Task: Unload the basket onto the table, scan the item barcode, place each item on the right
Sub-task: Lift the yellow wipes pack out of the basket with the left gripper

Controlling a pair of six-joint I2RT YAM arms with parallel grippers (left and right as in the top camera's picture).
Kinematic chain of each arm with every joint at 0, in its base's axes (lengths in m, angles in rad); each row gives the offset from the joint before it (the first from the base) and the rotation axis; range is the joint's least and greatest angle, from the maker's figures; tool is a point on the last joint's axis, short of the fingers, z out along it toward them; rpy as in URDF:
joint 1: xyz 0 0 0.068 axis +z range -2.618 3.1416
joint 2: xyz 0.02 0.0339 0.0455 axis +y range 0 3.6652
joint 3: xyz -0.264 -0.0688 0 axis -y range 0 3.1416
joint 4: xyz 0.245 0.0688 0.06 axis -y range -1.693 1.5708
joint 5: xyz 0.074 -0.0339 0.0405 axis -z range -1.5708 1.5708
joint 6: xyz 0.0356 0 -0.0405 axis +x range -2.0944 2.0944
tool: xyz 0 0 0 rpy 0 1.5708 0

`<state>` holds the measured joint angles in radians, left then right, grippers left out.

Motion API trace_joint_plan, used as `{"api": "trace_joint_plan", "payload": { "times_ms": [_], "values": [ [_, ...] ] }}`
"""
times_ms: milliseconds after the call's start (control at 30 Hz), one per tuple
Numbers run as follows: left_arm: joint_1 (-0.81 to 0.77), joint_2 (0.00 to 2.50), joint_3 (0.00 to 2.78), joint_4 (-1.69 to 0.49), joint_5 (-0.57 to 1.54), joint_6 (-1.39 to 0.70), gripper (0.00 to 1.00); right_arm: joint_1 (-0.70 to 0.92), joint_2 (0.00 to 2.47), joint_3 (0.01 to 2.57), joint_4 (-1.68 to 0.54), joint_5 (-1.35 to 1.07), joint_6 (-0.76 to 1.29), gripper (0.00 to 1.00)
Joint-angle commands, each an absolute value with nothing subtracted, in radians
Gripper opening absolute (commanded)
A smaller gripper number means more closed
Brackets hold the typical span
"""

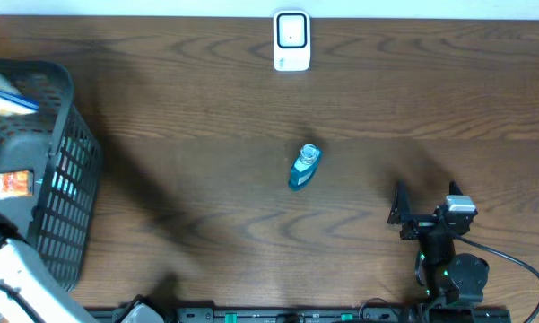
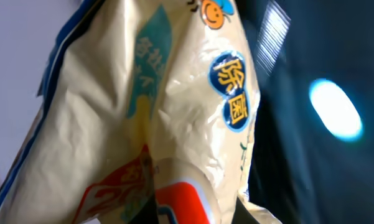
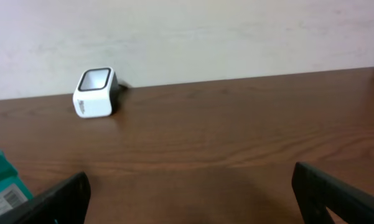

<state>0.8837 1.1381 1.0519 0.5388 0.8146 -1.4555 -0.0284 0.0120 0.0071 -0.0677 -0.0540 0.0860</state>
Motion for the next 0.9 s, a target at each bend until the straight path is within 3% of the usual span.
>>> {"api": "trace_joint_plan", "payload": {
  "times_ms": [0,433,867],
  "values": [
    [0.781,1.115,1.077,0.719,1.026,-1.472,0.07,-0.02,0.009,0.006,-0.072,-0.051,0.073,0.99],
    [0.52,1.11,1.067,0.768,1.351,-1.211,0.08,-0.02,0.009,0.006,-0.072,-0.051,0.073,0.99],
    [0.362,1.139,1.013,0.765,1.515,-1.087,0.07,-0.02,0.009,0.006,-0.072,-0.051,0.073,0.99]
  ]
}}
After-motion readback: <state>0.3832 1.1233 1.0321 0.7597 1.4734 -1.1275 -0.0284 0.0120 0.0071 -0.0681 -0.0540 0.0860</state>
